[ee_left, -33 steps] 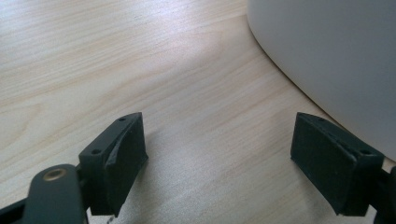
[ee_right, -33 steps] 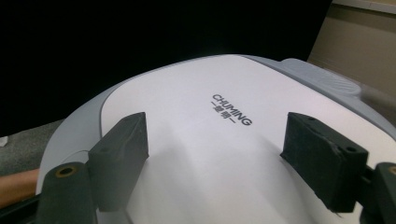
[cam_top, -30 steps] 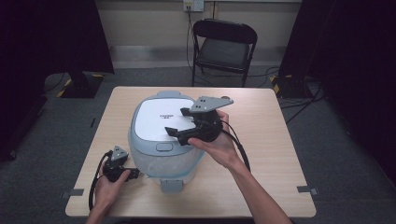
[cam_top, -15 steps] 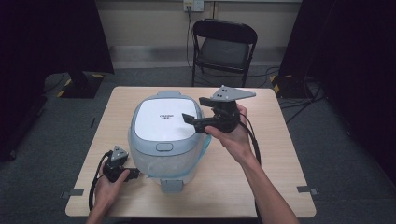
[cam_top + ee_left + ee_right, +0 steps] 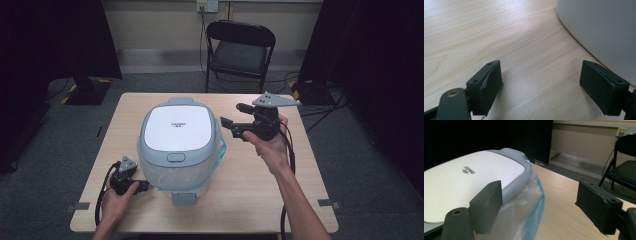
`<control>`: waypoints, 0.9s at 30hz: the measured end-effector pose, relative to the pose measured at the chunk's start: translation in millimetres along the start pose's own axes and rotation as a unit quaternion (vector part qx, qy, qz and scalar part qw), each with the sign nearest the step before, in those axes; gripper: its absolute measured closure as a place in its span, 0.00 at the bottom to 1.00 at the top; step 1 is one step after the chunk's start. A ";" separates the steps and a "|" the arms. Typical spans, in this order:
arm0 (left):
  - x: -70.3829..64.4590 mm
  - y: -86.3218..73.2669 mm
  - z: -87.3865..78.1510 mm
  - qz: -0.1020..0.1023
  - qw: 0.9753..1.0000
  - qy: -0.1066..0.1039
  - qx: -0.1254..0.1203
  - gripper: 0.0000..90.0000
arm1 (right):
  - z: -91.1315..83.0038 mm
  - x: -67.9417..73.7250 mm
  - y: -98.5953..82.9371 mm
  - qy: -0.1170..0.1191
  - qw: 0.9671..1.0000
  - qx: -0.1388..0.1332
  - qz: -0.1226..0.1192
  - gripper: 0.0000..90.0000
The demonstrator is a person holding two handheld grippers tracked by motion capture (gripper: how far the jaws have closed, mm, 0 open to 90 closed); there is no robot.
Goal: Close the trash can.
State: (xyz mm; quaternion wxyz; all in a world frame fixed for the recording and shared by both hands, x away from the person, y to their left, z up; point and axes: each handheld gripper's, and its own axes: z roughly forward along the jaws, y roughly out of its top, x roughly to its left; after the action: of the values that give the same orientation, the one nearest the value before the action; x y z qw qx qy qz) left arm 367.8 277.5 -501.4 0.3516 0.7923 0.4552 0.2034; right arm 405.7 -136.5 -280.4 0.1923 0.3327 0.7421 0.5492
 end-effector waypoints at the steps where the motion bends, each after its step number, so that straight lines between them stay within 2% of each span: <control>1: 0.0 -0.1 -0.1 0.000 1.000 0.000 0.000 0.19 | -1.5 -3.1 -1.8 -0.004 1.000 0.002 0.002 0.22; 4: 0.1 -0.3 -0.2 -0.001 1.000 0.001 0.000 0.19 | -4.5 -8.9 -6.3 -0.016 1.000 0.007 0.003 0.22; 6: 0.2 -0.2 -0.2 0.000 1.000 0.001 0.000 0.19 | -10.0 -20.3 -15.4 -0.030 0.999 0.011 0.016 0.22; 9: 0.2 -0.3 -0.3 0.000 1.000 0.001 0.000 0.19 | -12.6 -25.9 -20.7 -0.037 0.999 0.014 0.022 0.22; 12: 0.6 -1.3 -1.4 -0.004 1.000 0.003 0.000 0.19 | -17.7 -36.4 -34.4 -0.048 0.998 0.026 0.034 0.22; 23: 2.0 -3.0 -3.1 -0.008 1.000 0.007 -0.001 0.20 | -34.1 -65.8 -78.6 -0.093 0.992 0.054 0.067 0.23; 27: 2.1 -3.1 -3.1 -0.008 1.000 0.006 -0.001 0.20 | -36.1 -74.3 -91.9 -0.107 0.990 0.064 0.071 0.23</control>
State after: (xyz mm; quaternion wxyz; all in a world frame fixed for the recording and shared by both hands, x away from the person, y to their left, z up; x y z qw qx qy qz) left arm 365.1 281.5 -501.6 0.3515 0.7868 0.4635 0.2062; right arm 408.6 -229.8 -361.3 0.2093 0.4534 0.7251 0.4741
